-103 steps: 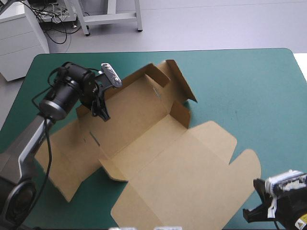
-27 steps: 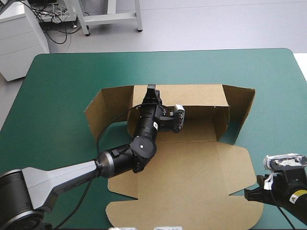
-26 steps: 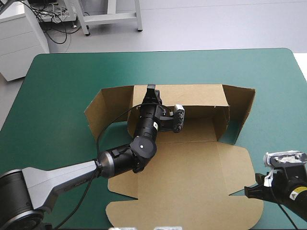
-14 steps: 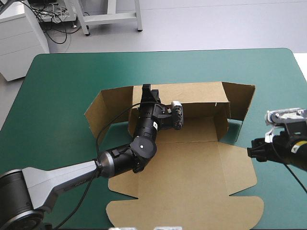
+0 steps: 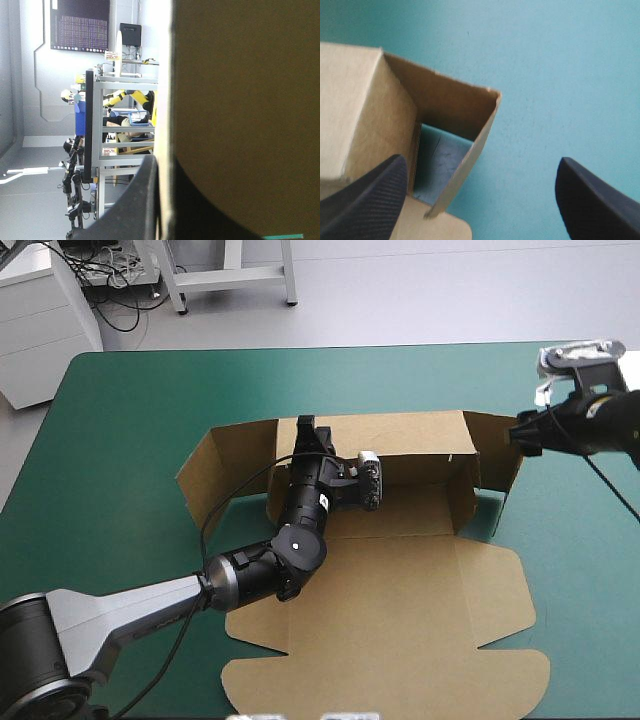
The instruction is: Fold the box
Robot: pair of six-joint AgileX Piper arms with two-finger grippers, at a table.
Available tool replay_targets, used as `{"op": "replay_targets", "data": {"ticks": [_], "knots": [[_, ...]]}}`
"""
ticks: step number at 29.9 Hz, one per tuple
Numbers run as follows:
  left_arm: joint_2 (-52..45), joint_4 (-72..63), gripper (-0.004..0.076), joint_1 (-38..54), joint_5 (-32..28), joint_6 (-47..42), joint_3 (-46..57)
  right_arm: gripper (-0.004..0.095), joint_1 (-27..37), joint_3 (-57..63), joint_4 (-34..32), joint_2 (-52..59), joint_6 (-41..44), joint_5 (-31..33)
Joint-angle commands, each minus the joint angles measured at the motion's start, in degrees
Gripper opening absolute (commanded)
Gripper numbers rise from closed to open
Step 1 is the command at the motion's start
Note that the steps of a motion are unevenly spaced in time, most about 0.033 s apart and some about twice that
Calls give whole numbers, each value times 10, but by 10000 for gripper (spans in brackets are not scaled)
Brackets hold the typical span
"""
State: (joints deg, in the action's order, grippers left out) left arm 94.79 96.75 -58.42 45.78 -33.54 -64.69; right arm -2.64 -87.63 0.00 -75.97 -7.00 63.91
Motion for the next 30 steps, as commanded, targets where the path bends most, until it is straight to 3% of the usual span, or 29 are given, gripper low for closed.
{"op": "replay_targets", "data": {"ticks": [1,13,17,22,30], "knots": [[-30,59,-32,0,31,-9,-16,747,4,-94,-19,-58,1,-18],[-30,59,-32,0,29,-9,-16,747,55,-270,46,-260,-11,38],[-30,58,-32,0,29,-9,-16,747,71,-270,86,-279,-39,75],[-30,57,-32,0,32,-9,-16,747,83,-251,175,-266,-77,75],[-30,57,-32,0,40,-7,-16,747,83,-162,183,-227,-106,74]]}}
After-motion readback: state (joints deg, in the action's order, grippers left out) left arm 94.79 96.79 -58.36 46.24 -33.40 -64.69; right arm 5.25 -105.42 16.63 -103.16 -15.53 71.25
